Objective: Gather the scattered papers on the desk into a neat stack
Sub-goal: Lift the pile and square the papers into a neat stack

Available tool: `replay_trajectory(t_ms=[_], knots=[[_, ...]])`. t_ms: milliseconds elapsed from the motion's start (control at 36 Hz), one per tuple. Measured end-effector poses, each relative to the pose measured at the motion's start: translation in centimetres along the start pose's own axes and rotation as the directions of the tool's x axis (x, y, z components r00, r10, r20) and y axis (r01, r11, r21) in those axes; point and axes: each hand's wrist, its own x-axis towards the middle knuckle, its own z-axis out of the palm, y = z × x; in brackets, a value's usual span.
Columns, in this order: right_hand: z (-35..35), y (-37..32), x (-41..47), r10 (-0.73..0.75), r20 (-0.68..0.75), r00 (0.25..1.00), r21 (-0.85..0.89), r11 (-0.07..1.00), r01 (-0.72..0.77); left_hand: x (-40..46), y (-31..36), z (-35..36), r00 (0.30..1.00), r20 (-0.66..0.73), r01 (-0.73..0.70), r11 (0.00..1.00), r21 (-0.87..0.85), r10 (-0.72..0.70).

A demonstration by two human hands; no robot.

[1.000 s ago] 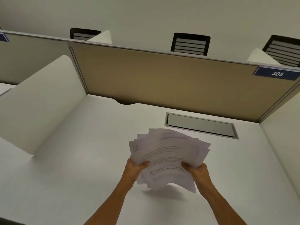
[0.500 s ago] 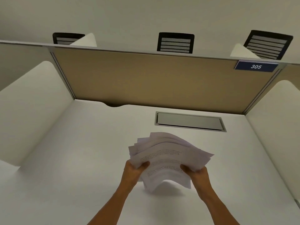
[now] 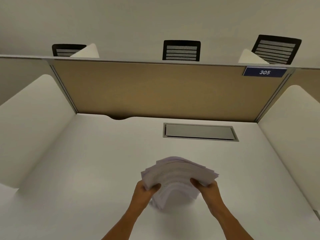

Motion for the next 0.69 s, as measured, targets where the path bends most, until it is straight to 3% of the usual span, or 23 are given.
replay_trajectory(t_ms=[167, 444, 583, 694], knots=[[0.2, -1.1, 0.7, -0.019, 0.012, 1.000, 0.016, 1.000, 0.019, 0.9, 0.7, 1.3, 0.993, -0.111, -0.044, 0.997, -0.056, 0.038], [-1.2, -0.4, 0.2, -0.016, 0.052, 0.999, 0.016, 1.000, 0.015, 1.6, -1.2, 0.5, 1.000, -0.007, 0.003, 0.998, 0.056, -0.003], [-1.5, -0.5, -0.1, -0.025, 0.049, 0.998, 0.035, 0.999, 0.023, 1.4, -0.7, 0.6, 0.998, -0.058, -0.016, 0.996, 0.087, 0.021], [-1.2, -0.7, 0.0, -0.019, 0.076, 0.997, 0.037, 0.999, 0.016, 1.1, 0.3, 1.3, 0.997, -0.074, 0.015, 1.000, 0.010, -0.014]])
